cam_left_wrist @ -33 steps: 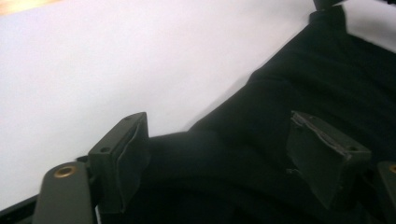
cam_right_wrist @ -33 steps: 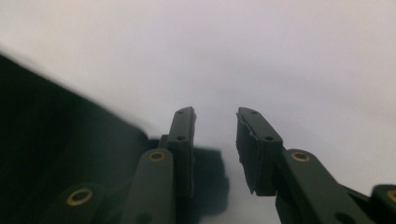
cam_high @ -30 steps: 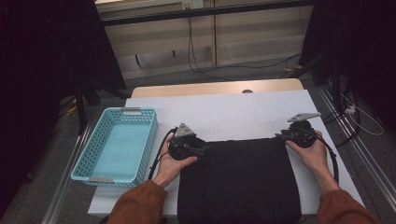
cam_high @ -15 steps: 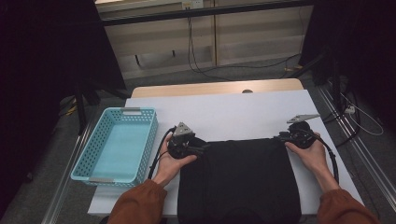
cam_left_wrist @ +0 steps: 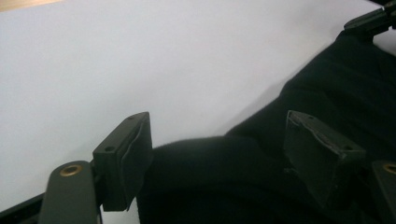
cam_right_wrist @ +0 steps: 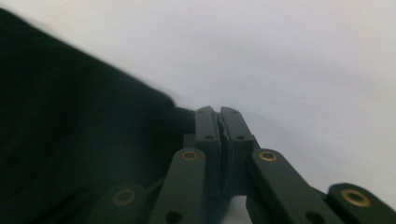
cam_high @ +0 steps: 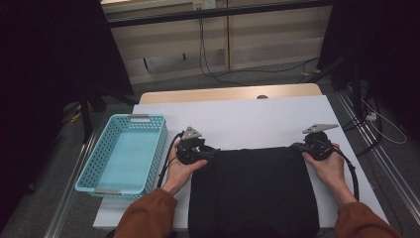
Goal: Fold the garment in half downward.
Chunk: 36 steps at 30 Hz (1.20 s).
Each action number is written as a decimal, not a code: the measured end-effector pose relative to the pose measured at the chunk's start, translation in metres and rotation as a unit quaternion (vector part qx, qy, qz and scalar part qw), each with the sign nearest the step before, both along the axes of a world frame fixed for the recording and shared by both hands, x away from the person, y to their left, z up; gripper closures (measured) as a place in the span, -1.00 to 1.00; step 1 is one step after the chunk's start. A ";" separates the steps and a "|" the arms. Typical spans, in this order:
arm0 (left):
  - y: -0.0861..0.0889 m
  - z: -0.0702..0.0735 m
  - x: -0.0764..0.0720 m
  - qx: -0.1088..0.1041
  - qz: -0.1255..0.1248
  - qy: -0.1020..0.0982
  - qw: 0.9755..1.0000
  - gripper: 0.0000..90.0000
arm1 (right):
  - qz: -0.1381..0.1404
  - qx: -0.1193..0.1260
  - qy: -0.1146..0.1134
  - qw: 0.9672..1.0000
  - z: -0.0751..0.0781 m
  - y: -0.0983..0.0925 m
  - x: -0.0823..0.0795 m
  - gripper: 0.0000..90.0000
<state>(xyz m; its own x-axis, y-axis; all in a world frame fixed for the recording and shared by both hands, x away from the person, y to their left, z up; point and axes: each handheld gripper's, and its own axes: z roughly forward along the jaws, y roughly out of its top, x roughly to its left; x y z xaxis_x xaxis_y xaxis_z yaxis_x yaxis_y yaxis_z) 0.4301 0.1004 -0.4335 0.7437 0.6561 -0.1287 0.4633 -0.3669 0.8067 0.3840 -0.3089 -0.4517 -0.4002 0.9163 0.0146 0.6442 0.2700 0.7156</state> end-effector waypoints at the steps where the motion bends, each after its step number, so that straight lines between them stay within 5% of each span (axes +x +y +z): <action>1: 0.000 0.001 0.002 0.004 0.005 -0.003 1.000 -0.44 | -0.008 0.007 -0.007 1.000 0.001 -0.003 -0.001 0.94; 12: 0.012 -0.002 0.024 -0.025 0.043 0.030 0.998 0.09 | -0.033 -0.004 -0.026 0.999 0.006 -0.017 -0.004 0.95; 15: 0.015 -0.006 0.028 -0.018 0.044 0.040 0.998 0.28 | -0.034 -0.003 -0.026 0.999 0.006 -0.017 -0.004 0.95; 21: 0.014 -0.018 0.030 0.020 0.056 0.044 0.997 0.22 | -0.024 -0.010 -0.019 0.999 0.003 -0.015 -0.003 0.94; 30: 0.016 -0.020 0.019 0.037 0.015 0.063 0.997 0.26 | -0.022 -0.015 -0.012 1.000 0.001 -0.015 -0.002 0.94; 32: 0.014 -0.021 0.015 0.053 0.010 0.052 0.997 0.26 | -0.023 -0.014 -0.012 1.000 0.001 -0.015 -0.003 0.94; 36: 0.011 -0.022 0.013 0.053 0.007 0.055 0.997 0.35 | -0.021 -0.015 -0.008 1.000 -0.001 -0.015 -0.002 0.94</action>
